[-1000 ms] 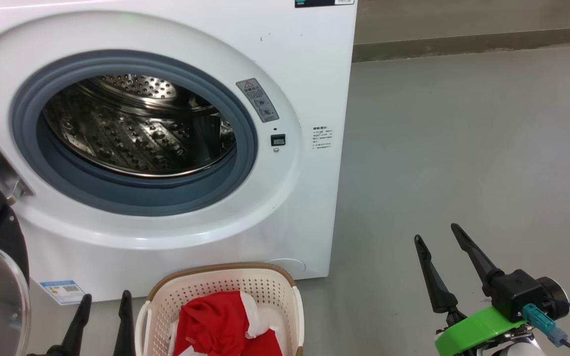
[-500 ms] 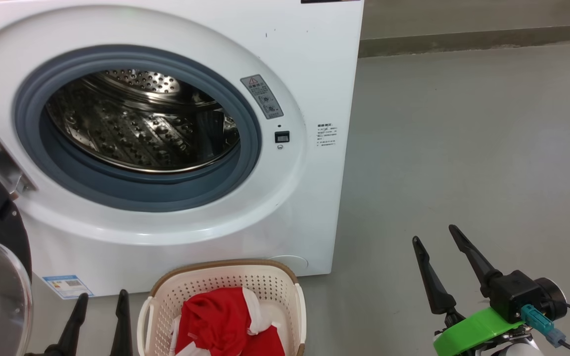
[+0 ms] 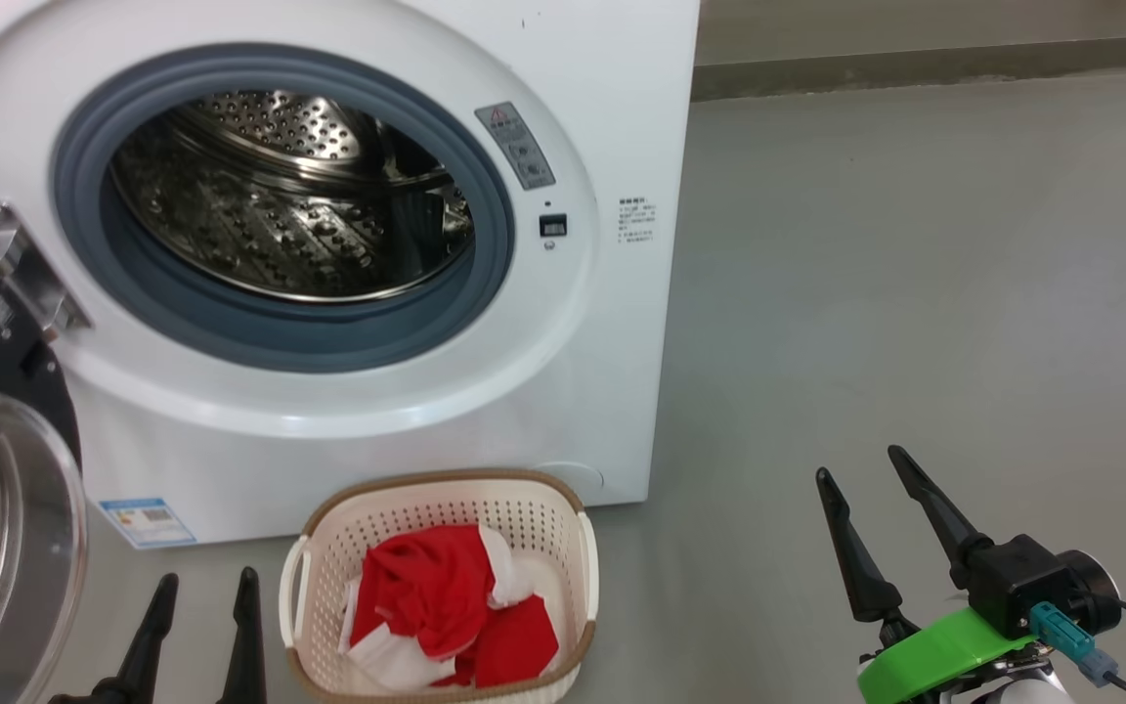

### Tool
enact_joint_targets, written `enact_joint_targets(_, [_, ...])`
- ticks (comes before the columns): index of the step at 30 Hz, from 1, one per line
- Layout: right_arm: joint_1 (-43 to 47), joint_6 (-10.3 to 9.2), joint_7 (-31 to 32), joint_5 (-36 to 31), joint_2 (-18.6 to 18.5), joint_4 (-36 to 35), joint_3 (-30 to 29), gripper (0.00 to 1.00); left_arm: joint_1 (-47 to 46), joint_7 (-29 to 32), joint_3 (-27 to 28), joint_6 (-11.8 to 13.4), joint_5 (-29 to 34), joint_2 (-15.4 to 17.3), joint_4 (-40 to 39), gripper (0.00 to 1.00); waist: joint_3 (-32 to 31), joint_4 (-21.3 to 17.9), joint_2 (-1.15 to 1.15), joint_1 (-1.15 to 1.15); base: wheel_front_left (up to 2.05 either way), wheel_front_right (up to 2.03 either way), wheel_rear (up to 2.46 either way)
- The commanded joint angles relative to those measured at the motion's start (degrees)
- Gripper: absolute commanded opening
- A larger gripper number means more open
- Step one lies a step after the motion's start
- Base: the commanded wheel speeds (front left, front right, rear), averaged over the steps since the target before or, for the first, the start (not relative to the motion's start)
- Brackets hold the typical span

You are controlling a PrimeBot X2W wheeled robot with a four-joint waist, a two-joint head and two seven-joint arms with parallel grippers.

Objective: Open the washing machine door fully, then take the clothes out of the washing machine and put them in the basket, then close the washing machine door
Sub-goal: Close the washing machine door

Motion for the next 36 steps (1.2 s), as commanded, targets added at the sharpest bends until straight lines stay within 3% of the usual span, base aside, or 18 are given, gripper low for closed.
enact_joint_targets(1, [-1.56,0.28,-0.36,0.15,-0.04,-1.13,0.85,1.00,-1.39,-0.23,1.67,0.24,-0.19,0.82,-2.11,1.00,-0.06,-0.07,0.00,0.00,-1.77,1.77,0.00])
enact_joint_targets(11, [-1.78,0.28,-0.36,0.06,-0.04,-0.98,0.49,1.00,-1.26,-1.13,1.60,0.38,0.14,1.01,-2.80,1.00,-0.18,-0.18,0.00,0.00,-1.15,1.15,0.00])
enact_joint_targets(25, [-1.58,0.28,-0.36,0.02,-0.04,-1.00,0.56,1.00,-0.78,-1.66,1.40,1.51,0.91,0.65,-3.43,1.00,-0.69,0.06,0.00,0.00,-0.06,0.06,0.00])
enact_joint_targets(36, [-1.15,0.28,-0.36,0.29,-0.04,-1.20,1.09,1.00,-0.98,-1.08,1.15,3.07,1.41,0.86,-4.59,1.00,-0.79,4.00,0.00,0.00,0.00,0.00,0.00])
